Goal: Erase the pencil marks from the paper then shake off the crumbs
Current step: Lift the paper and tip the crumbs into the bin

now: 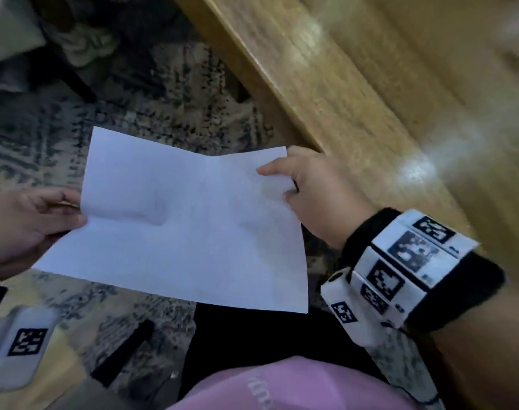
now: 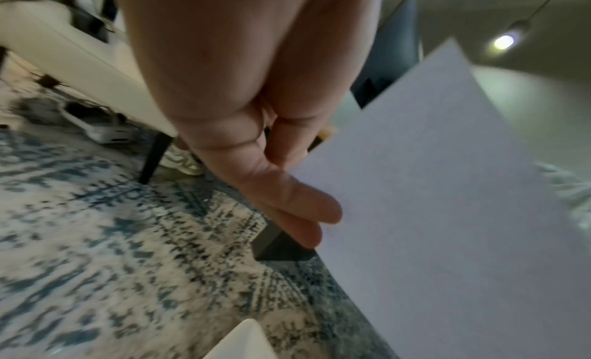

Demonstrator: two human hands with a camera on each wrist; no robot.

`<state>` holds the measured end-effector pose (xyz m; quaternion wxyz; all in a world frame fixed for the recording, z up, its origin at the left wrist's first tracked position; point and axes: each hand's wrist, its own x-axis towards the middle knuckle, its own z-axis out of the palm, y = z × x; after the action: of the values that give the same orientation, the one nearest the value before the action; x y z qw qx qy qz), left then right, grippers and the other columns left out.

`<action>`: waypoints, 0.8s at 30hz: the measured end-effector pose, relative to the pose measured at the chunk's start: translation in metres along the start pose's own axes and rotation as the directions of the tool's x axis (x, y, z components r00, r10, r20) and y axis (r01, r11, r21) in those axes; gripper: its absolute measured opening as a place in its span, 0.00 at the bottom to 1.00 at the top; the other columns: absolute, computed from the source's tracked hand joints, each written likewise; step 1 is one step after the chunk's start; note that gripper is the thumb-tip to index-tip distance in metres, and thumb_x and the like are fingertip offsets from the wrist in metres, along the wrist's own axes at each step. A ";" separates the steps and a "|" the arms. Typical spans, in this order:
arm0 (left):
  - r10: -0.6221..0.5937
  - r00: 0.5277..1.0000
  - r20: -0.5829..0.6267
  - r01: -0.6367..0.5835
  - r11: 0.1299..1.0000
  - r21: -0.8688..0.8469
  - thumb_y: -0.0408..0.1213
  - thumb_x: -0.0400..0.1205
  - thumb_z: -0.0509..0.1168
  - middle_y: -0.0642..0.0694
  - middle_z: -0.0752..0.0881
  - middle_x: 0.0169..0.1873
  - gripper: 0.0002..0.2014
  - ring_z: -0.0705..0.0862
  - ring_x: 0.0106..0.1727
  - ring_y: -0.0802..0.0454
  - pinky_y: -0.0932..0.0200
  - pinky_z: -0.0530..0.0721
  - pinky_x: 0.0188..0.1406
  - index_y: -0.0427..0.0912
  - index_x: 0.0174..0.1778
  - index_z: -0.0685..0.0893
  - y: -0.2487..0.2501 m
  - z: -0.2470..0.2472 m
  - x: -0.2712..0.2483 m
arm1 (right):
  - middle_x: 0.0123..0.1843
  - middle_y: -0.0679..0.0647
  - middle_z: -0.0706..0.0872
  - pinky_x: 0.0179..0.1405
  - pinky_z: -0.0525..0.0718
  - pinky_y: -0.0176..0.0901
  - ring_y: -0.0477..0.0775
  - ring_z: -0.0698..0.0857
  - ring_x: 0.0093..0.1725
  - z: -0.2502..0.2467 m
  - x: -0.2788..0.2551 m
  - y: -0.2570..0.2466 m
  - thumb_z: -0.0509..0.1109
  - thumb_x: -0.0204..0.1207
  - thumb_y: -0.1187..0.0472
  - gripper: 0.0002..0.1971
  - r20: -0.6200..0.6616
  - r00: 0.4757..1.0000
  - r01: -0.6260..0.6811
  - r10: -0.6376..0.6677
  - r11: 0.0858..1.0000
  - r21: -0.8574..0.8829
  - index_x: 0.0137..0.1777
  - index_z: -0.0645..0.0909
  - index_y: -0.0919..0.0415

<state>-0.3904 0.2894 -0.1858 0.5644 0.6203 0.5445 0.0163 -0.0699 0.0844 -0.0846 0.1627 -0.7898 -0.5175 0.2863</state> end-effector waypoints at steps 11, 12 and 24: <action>-0.188 0.982 -0.030 0.185 0.981 -0.065 0.16 0.77 0.56 0.42 0.85 0.21 0.13 0.84 0.23 0.50 0.63 0.81 0.21 0.36 0.40 0.82 -0.086 0.033 0.043 | 0.67 0.55 0.78 0.46 0.71 0.28 0.52 0.78 0.62 0.132 0.100 0.059 0.52 0.74 0.84 0.30 0.207 0.944 -0.282 0.258 0.955 0.096 0.67 0.80 0.57; -0.192 0.980 -0.060 0.189 0.980 -0.055 0.15 0.76 0.56 0.41 0.83 0.19 0.11 0.81 0.22 0.48 0.62 0.79 0.24 0.31 0.42 0.80 -0.095 0.036 0.048 | 0.60 0.53 0.81 0.43 0.73 0.29 0.51 0.80 0.56 0.144 0.108 0.068 0.53 0.73 0.85 0.29 0.210 0.936 -0.314 0.283 0.940 0.133 0.65 0.81 0.58; -0.356 0.928 -0.111 0.315 0.907 -0.281 0.14 0.76 0.54 0.39 0.83 0.35 0.17 0.81 0.39 0.38 0.68 0.85 0.22 0.38 0.34 0.80 -0.136 0.101 0.065 | 0.50 0.58 0.81 0.25 0.74 0.16 0.52 0.79 0.48 0.251 0.171 0.134 0.58 0.70 0.88 0.24 0.324 0.869 -0.469 0.374 0.831 0.298 0.61 0.82 0.71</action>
<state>-0.3892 0.2336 -0.3587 0.5893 0.4348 0.6798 0.0392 -0.0775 0.1752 -0.4041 0.1723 -0.7972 -0.2825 0.5049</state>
